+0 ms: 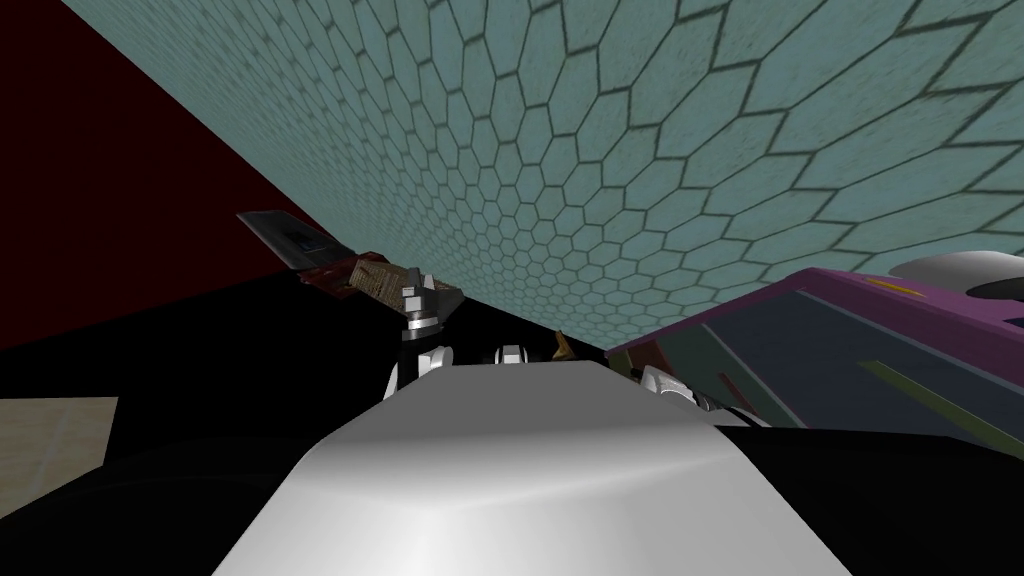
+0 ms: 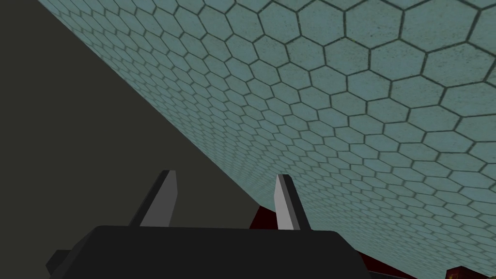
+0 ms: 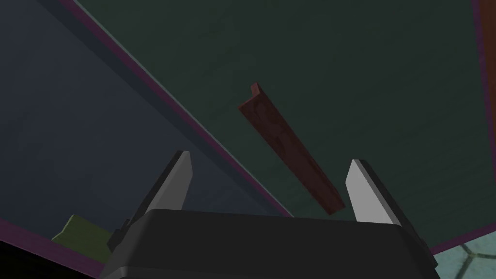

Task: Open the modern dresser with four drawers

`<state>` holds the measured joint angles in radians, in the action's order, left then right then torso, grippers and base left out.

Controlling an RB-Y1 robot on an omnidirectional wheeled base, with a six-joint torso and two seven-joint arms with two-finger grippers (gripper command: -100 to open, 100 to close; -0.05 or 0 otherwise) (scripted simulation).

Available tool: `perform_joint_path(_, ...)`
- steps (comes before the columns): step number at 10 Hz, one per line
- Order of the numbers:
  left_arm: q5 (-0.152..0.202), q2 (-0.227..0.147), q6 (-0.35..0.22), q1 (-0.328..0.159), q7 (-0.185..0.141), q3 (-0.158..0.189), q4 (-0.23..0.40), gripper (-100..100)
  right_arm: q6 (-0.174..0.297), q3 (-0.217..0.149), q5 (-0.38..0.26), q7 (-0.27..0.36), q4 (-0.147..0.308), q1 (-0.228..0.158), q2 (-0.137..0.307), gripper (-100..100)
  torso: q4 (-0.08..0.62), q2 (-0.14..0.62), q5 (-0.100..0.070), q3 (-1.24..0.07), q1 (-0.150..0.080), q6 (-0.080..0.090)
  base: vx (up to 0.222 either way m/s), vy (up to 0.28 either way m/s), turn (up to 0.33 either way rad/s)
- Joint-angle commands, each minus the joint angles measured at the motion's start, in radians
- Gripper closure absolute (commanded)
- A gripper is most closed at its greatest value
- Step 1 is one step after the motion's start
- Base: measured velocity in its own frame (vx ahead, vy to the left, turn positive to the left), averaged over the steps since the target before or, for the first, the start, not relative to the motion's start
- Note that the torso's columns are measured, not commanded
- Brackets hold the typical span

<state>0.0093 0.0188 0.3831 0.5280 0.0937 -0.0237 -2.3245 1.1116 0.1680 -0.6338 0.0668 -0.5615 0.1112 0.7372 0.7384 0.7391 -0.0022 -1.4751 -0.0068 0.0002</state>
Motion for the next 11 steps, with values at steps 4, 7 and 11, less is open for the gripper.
perform_joint_path(4,0.000,0.000,0.000,0.000,0.000,0.000,0.000,0,-0.006,-0.005,0.005,0.009,-0.010,0.012,0.012,100,0.000,-0.001,0.003,-0.001,0.011,0.000,-0.010,-0.087,-0.001)
perform_joint_path(7,0.000,0.001,0.000,0.000,0.000,-0.001,0.000,0,-0.001,-0.008,0.011,0.023,-0.013,0.006,0.013,100,0.001,-0.003,0.003,-0.001,0.013,-0.002,0.062,0.131,0.007)
perform_joint_path(11,0.000,0.001,0.000,0.000,0.000,-0.001,0.000,0,0.003,-0.009,0.016,0.033,-0.007,-0.006,0.008,100,0.001,0.003,0.005,0.000,0.004,0.001,0.046,0.165,0.015)
